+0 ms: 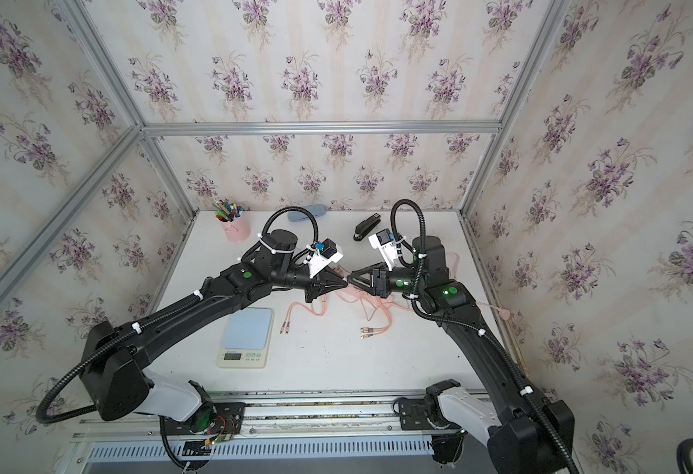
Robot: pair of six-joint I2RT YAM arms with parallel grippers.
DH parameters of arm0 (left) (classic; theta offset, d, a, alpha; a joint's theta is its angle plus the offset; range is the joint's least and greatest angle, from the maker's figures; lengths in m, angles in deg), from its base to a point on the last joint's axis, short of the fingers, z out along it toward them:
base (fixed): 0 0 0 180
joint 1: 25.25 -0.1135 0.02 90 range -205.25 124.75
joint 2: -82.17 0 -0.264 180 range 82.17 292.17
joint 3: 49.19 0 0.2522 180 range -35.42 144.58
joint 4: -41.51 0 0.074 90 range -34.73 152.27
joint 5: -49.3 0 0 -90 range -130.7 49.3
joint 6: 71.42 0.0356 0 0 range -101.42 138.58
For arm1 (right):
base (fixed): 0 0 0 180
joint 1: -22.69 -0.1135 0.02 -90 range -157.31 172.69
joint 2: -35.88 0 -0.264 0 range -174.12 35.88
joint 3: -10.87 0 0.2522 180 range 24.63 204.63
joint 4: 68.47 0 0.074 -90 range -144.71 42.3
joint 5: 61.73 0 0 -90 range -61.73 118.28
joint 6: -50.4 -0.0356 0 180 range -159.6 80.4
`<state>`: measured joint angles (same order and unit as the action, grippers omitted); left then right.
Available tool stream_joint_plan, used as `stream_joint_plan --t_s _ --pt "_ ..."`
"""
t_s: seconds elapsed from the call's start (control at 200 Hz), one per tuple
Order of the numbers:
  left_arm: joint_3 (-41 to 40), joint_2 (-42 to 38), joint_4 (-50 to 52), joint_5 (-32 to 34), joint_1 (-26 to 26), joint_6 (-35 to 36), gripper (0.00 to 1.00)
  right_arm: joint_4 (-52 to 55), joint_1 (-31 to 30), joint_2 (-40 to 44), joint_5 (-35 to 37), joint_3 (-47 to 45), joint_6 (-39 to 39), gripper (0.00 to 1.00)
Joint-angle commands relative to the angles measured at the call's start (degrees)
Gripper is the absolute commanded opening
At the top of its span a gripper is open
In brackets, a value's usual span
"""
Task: Charge the electronic scale
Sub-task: Pick up the charging cable from the center of the board.
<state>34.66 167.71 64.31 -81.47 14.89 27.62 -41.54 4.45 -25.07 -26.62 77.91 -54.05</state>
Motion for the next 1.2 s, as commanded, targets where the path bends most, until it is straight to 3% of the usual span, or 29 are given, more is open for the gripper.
stream_joint_plan --t_s 0.0,0.18,0.555,0.639,0.734,0.844,0.969,1.019,1.119,1.194 --pt "0.7 0.6 0.2 -6.4 -0.2 -2.2 0.00 -2.9 0.0 0.3 -0.9 -0.5 3.2 0.31" --pt "0.9 0.9 0.3 -7.5 -0.2 -2.6 0.00 -0.3 0.0 -0.8 -2.2 -0.1 6.2 0.22" --pt "1.2 0.5 0.2 -7.8 -0.6 -2.9 0.00 4.0 0.0 -2.5 -5.2 0.9 9.8 0.25" --pt "1.4 0.6 0.1 -8.2 -0.6 -3.0 0.00 4.5 0.0 -3.1 -6.1 1.3 10.5 0.17" --pt "1.6 0.8 0.2 -8.4 -0.6 -3.2 0.00 4.9 -0.2 -3.6 -7.3 1.6 11.5 0.00" --pt "1.5 0.6 0.3 -7.4 -0.6 -3.1 0.01 7.6 -0.3 -4.2 -6.5 3.1 14.1 0.00" --pt "0.9 0.2 0.3 -3.9 -0.8 -3.1 0.31 9.6 -0.3 -3.2 1.0 4.4 15.3 0.00" --pt "0.6 0.1 0.2 -1.3 -1.0 -4.0 0.53 10.1 -0.3 -3.2 7.7 5.5 12.5 0.00" --pt "-0.1 -0.2 0.1 5.1 -1.9 -5.6 0.67 13.2 -0.3 -4.9 21.0 8.9 6.6 0.00" --pt "-0.9 -0.5 0.0 11.7 -2.6 -6.7 0.71 13.7 -0.3 -5.2 28.6 9.4 1.6 0.00"
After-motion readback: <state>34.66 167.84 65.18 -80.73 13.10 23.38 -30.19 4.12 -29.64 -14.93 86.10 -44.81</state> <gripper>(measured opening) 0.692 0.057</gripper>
